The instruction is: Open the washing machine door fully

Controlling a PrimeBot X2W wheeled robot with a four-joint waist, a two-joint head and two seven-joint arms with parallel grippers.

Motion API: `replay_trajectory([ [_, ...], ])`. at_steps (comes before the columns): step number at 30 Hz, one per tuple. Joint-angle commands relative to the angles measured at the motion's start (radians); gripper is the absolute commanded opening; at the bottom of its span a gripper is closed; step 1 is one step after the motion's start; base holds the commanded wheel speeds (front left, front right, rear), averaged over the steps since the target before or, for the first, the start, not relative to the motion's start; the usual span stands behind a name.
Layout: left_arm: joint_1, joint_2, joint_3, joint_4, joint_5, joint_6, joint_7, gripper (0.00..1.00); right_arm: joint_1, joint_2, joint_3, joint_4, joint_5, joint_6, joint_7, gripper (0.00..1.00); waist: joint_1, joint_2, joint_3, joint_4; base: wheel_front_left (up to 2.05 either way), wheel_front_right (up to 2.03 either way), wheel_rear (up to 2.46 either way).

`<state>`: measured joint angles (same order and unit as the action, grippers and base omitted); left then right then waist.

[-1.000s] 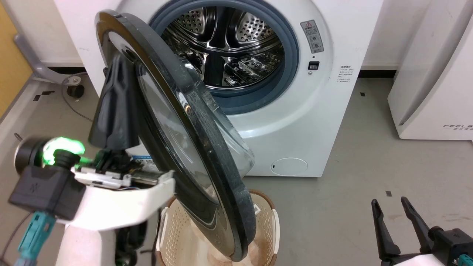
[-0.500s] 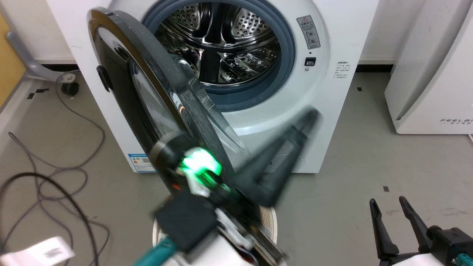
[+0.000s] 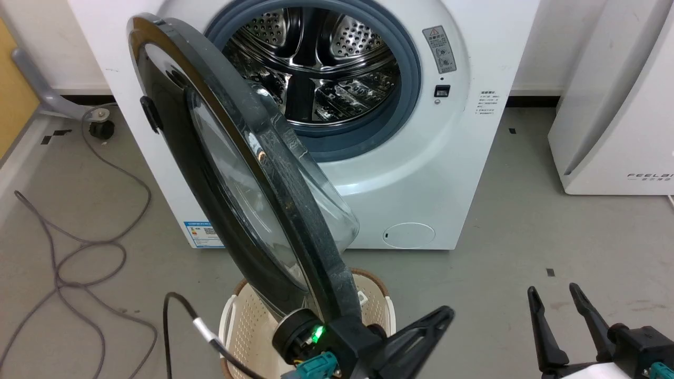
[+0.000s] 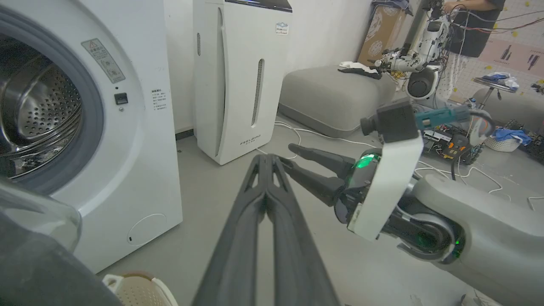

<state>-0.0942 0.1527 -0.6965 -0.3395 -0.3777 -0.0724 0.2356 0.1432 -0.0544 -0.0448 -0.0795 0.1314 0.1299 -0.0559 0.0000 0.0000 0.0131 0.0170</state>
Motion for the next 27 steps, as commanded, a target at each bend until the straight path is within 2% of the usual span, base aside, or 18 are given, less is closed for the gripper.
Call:
replay_trajectory([
  [1,0.006,0.005,0.004,0.005,0.006,0.004,-0.005,0.0,0.0,0.004,0.0,0.001,0.0,0.001,-0.005,1.0,0.0,0.0,0.001,0.001,0.0,0.0,0.0],
  [5,-0.014,-0.004,0.029,0.093,0.02,0.024,-0.034,0.0,-0.003,0.004,0.001,0.004,0.003,0.001,-0.006,1.0,0.0,0.0,0.002,0.004,0.0,0.0,0.0],
  [7,-0.052,-0.033,0.061,0.17,0.017,0.046,-0.077,0.0,-0.006,0.004,0.003,0.007,0.004,0.001,-0.007,1.0,0.0,0.0,0.004,0.001,0.0,0.0,0.0],
  [14,-0.114,-0.054,0.088,0.253,0.03,0.071,-0.125,0.0,-0.009,0.004,0.009,0.015,0.007,0.001,-0.01,1.0,0.0,0.0,0.011,-0.009,0.0,0.0,0.0],
  [27,-0.026,-0.038,0.119,0.235,0.009,0.14,-0.141,0.0,-0.01,0.004,0.014,0.033,0.017,0.001,-0.015,1.0,0.0,0.0,0.01,-0.006,0.0,0.0,0.0],
])
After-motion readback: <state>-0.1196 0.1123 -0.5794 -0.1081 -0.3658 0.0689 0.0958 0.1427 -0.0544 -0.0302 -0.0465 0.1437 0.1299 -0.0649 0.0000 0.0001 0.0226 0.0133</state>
